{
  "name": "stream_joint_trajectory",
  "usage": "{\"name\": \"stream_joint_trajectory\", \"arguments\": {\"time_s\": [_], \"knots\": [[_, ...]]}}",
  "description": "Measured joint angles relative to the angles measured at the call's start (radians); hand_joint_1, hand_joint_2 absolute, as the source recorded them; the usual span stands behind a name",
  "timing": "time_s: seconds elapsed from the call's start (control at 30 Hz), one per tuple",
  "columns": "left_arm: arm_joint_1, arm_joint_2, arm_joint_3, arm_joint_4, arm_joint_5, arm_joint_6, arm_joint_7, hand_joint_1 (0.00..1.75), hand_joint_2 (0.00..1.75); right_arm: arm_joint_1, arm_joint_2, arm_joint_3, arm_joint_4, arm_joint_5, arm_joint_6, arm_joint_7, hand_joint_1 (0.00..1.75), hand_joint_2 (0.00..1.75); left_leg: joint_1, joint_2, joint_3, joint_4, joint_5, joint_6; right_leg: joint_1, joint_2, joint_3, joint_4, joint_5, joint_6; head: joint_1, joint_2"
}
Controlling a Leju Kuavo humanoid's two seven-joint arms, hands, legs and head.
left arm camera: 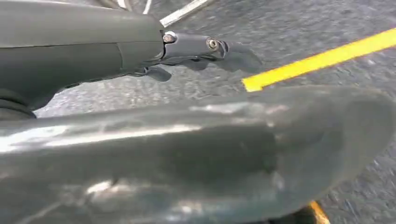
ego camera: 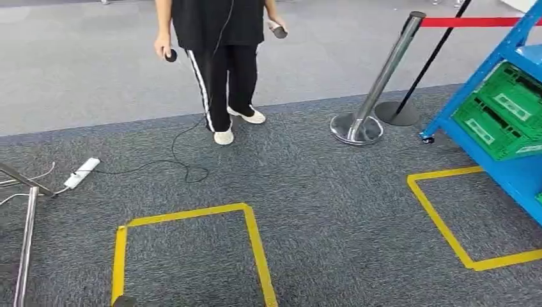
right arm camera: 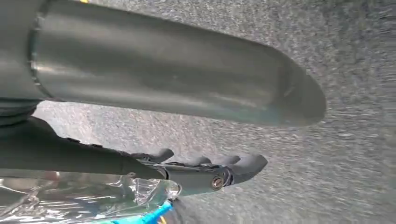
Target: Take the parts from the cabinet and place them on the table.
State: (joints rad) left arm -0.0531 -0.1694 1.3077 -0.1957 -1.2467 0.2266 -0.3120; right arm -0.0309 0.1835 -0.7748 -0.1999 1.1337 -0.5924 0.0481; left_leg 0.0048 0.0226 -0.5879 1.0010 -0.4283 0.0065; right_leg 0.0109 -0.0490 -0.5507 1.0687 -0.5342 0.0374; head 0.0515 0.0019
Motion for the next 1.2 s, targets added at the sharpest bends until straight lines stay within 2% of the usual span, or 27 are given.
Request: {"name": "stream_joint_trajectory", "arguments": {"time_s": [0.03,0.1,0.13,0.17,0.2,0.23,0.27,0.3,0.33,0.43,0.47,0.5,0.53,0.6,0.63,0.67,0.7,0.77,0.8,0.83,0.87,0.9,0.93,1.1,1.13,1.17,1.2], "knots": [[-0.004,0.0,0.0,0.0,-0.002,-0.003,0.0,0.0,0.0,0.001,0.0,-0.002,0.0,0.0,0.0,0.0,0.0,0.0,0.0,-0.012,-0.003,0.0,0.002,0.005,-0.002,0.029,-0.033,0.078,-0.041,0.001,0.0,0.0],[-0.006,0.0,-0.002,0.0,-0.003,-0.01,0.001,0.0,0.0,0.006,0.0,-0.003,0.0,0.0,-0.001,0.001,0.0,0.0,-0.001,-0.04,-0.007,0.0,0.004,0.009,-0.003,0.045,-0.109,0.238,-0.105,0.002,0.001,0.0],[-0.004,-0.001,-0.002,0.0,-0.005,-0.011,0.002,0.0,0.0,0.009,0.0,-0.005,0.0,0.0,0.0,0.002,0.0,0.0,-0.001,-0.054,-0.007,0.0,0.005,0.009,-0.003,0.046,-0.133,0.281,-0.111,0.001,0.0,0.0],[-0.002,-0.001,-0.002,0.0,-0.007,-0.012,0.003,0.0,0.0,0.009,0.0,-0.006,0.0,0.0,0.0,0.002,0.0,0.0,0.0,-0.068,-0.006,0.0,0.005,0.009,-0.003,0.046,-0.13,0.266,-0.087,-0.001,0.0,0.0],[0.0,-0.001,-0.002,0.0,-0.007,-0.012,0.005,0.0,0.0,0.009,0.0,-0.009,0.0,0.0,0.0,0.002,0.0,0.0,0.0,-0.083,-0.004,0.001,0.006,0.008,-0.005,0.048,-0.105,0.205,-0.043,-0.002,0.0,0.0],[-0.001,-0.001,-0.002,0.0,-0.008,-0.014,0.008,0.0,0.0,0.009,0.0,-0.01,0.0,0.0,-0.001,0.002,0.0,0.0,0.001,-0.098,-0.002,0.001,0.007,0.006,-0.008,0.058,-0.063,0.113,0.009,-0.003,-0.001,0.0],[-0.002,-0.001,-0.002,0.0,-0.009,-0.015,0.01,0.0,0.0,0.008,0.0,-0.01,0.0,0.0,-0.001,0.002,0.0,0.0,0.002,-0.112,-0.001,0.001,0.007,0.004,-0.014,0.085,-0.022,0.023,0.054,-0.002,0.0,0.0],[-0.003,-0.001,-0.002,0.0,-0.009,-0.017,0.013,0.0,0.0,0.008,0.0,-0.011,0.0,0.0,0.0,0.002,0.0,0.0,0.0,-0.123,-0.004,0.002,0.009,-0.002,-0.022,0.143,-0.002,-0.024,0.05,0.004,-0.001,0.0],[-0.006,0.0,-0.002,0.0,-0.009,-0.018,0.016,0.0,0.0,0.01,0.003,-0.011,0.0,0.0,-0.001,0.002,0.0,0.0,-0.001,-0.136,-0.012,0.008,0.011,-0.008,-0.025,0.147,0.008,-0.047,0.047,0.005,-0.002,0.0],[0.002,0.0,-0.002,0.0,-0.01,-0.018,0.026,0.0,0.0,0.009,0.003,-0.013,0.0,-0.014,0.004,-0.013,0.0,0.0,0.01,-0.16,-0.023,-0.003,0.027,-0.03,-0.014,0.123,0.005,-0.042,0.055,-0.008,-0.002,0.0],[0.004,0.0,-0.002,0.0,-0.01,-0.016,0.031,0.0,0.0,0.009,0.003,-0.016,0.0,-0.022,0.011,-0.025,0.0,0.0,0.012,-0.149,-0.027,0.002,0.021,-0.032,-0.02,0.112,0.008,-0.053,0.063,-0.019,-0.002,0.0],[0.004,0.0,-0.002,0.0,-0.01,-0.013,0.033,0.0,0.0,0.007,0.003,-0.023,0.0,-0.03,0.018,-0.035,0.0,0.0,0.002,-0.089,-0.037,0.028,-0.005,-0.034,-0.018,0.103,0.008,-0.056,0.067,-0.025,-0.006,0.0],[0.0,0.0,-0.002,0.0,-0.01,-0.011,0.034,0.0,0.0,0.008,0.005,-0.027,0.0,-0.033,0.023,-0.037,0.0,0.0,0.001,-0.059,-0.066,0.088,-0.047,-0.037,-0.016,0.092,0.006,-0.056,0.069,-0.03,-0.012,0.0],[-0.006,-0.002,-0.003,0.0,-0.013,-0.01,0.034,0.0,0.0,0.011,0.005,-0.029,0.0,-0.032,0.035,-0.037,0.0,0.0,0.002,-0.04,-0.135,0.246,-0.121,-0.041,-0.014,0.068,0.002,-0.056,0.069,-0.03,-0.011,0.0],[-0.005,-0.002,-0.003,0.0,-0.013,-0.011,0.034,0.0,0.0,0.012,0.004,-0.031,0.0,-0.031,0.038,-0.038,0.0,0.0,0.003,-0.038,-0.155,0.295,-0.134,-0.042,-0.014,0.059,0.001,-0.056,0.069,-0.031,-0.01,0.0],[-0.003,-0.001,-0.003,0.0,-0.01,-0.015,0.035,0.0,0.0,0.011,0.004,-0.034,0.0,-0.031,0.045,-0.04,0.0,0.0,0.003,-0.037,-0.152,0.3,-0.126,-0.042,-0.014,0.054,0.0,-0.056,0.069,-0.031,-0.011,0.0],[-0.002,0.0,-0.002,0.0,-0.008,-0.022,0.039,0.0,0.0,0.011,0.005,-0.035,0.0,-0.029,0.048,-0.041,0.0,0.0,0.003,-0.037,-0.129,0.264,-0.097,-0.042,-0.014,0.049,0.001,-0.056,0.069,-0.031,-0.011,0.0],[-0.003,0.001,-0.002,0.0,0.001,-0.049,0.032,0.0,0.0,0.009,0.005,-0.036,0.0,-0.027,0.053,-0.043,0.0,0.0,0.003,-0.035,-0.037,0.101,-0.015,-0.039,-0.015,0.044,0.004,-0.056,0.068,-0.029,-0.011,0.0],[-0.003,0.001,-0.002,0.0,0.002,-0.056,0.029,0.0,0.0,0.008,0.005,-0.036,0.0,-0.027,0.055,-0.044,0.0,0.0,0.003,-0.028,0.003,0.029,0.002,-0.037,-0.014,0.042,0.005,-0.056,0.066,-0.025,-0.011,0.0],[-0.005,0.001,-0.002,0.0,0.003,-0.067,0.028,0.0,0.0,0.006,0.005,-0.036,0.0,-0.027,0.055,-0.044,0.0,0.0,0.0,-0.028,0.018,-0.005,-0.009,-0.035,-0.004,0.042,-0.001,-0.045,0.063,-0.018,-0.011,0.0],[-0.007,0.001,-0.002,0.0,0.006,-0.08,0.027,0.0,0.0,0.005,0.005,-0.037,0.0,-0.026,0.056,-0.044,0.0,0.0,0.003,-0.029,0.014,-0.005,-0.011,-0.031,-0.004,0.042,-0.006,-0.046,0.064,-0.016,-0.008,0.0],[-0.005,0.0,-0.002,0.0,0.009,-0.087,0.027,0.0,0.0,0.004,0.004,-0.037,0.0,-0.025,0.056,-0.044,0.0,0.0,0.004,-0.029,0.014,-0.01,-0.01,-0.036,-0.002,0.043,-0.007,-0.047,0.063,-0.027,-0.009,0.0],[-0.003,0.0,-0.002,0.0,0.009,-0.092,0.027,0.0,0.0,0.004,0.004,-0.037,0.0,-0.025,0.057,-0.044,0.0,0.0,0.002,-0.029,0.014,-0.01,-0.01,-0.035,-0.002,0.042,-0.006,-0.049,0.066,-0.033,-0.009,0.0],[-0.002,0.004,-0.001,0.0,0.011,-0.095,0.037,0.0,0.0,0.003,0.005,-0.038,0.0,-0.025,0.056,-0.042,0.0,0.0,-0.001,-0.029,0.01,-0.009,-0.008,-0.028,-0.005,0.042,-0.003,-0.063,0.076,-0.019,-0.009,0.0],[-0.002,0.004,-0.001,0.0,0.009,-0.095,0.04,0.0,0.0,0.003,0.005,-0.038,0.0,-0.024,0.056,-0.041,0.0,0.0,-0.003,-0.029,0.009,-0.007,-0.008,-0.023,-0.005,0.042,-0.003,-0.066,0.078,-0.015,-0.009,0.0],[-0.002,0.003,-0.001,0.0,0.008,-0.093,0.043,0.0,0.0,0.003,0.007,-0.039,0.0,-0.024,0.055,-0.04,0.0,0.0,-0.005,-0.029,0.008,-0.005,-0.009,-0.017,-0.009,0.042,-0.002,-0.069,0.08,-0.006,-0.009,0.0],[-0.002,0.004,-0.001,0.0,0.008,-0.091,0.046,0.0,0.0,0.003,0.007,-0.04,0.0,-0.024,0.055,-0.04,0.0,0.0,-0.006,-0.029,0.008,-0.005,-0.01,-0.015,-0.011,0.043,-0.003,-0.069,0.08,-0.001,-0.01,0.0]]}}
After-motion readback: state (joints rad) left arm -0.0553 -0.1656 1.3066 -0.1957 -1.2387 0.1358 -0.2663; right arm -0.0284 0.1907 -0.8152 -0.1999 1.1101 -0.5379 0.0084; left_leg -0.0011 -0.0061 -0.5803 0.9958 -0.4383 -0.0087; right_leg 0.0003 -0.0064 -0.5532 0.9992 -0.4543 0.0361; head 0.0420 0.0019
